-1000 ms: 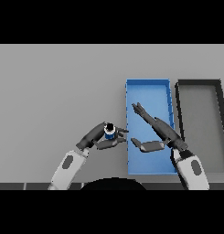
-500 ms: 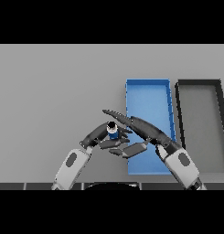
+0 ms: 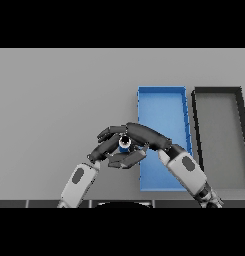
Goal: Pick up the blue pipe and place it into the blue bin.
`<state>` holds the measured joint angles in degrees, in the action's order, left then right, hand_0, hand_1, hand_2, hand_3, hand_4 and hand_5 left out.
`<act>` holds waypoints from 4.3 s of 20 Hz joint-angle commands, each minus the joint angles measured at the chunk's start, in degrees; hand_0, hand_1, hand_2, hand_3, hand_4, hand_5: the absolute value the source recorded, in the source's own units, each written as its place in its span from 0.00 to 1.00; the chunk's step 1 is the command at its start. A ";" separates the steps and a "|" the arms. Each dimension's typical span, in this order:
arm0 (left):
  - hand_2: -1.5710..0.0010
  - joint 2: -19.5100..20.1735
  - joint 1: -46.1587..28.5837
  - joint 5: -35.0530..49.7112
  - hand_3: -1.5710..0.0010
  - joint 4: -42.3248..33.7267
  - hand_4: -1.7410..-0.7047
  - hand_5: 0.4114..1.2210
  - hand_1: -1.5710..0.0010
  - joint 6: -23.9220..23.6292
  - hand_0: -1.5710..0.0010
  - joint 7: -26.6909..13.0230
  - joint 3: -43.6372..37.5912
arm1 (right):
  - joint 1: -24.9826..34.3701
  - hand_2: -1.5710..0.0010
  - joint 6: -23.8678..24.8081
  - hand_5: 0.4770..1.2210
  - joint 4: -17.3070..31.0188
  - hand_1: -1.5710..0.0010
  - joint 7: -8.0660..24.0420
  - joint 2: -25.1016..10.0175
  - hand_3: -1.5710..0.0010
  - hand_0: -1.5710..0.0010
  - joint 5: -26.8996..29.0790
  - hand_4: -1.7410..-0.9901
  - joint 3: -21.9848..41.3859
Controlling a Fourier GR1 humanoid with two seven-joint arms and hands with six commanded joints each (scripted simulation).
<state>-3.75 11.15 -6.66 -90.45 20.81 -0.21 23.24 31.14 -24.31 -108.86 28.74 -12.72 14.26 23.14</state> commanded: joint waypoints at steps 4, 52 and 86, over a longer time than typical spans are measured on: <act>0.00 -0.02 0.42 0.14 0.04 -0.08 0.08 1.00 0.00 -0.26 0.00 -0.75 0.12 | 0.56 0.27 1.02 0.16 1.08 0.28 -0.73 1.93 0.39 0.28 0.51 0.25 0.67; 1.00 2.14 -0.64 -3.99 1.00 -1.25 0.82 0.01 1.00 3.10 1.00 -7.01 -1.64 | 28.53 0.00 22.49 1.00 12.69 0.00 2.80 -9.18 0.00 0.00 19.43 0.00 -20.59; 1.00 2.88 -3.04 -4.74 1.00 -3.48 0.83 0.02 1.00 2.37 1.00 -6.39 -0.47 | -3.47 0.82 48.22 0.82 15.21 0.82 6.21 -42.59 0.89 0.80 25.39 0.75 14.81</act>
<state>-0.87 8.12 -11.40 -93.93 23.18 -6.58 22.78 27.69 23.89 -93.66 34.72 -55.31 39.62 37.93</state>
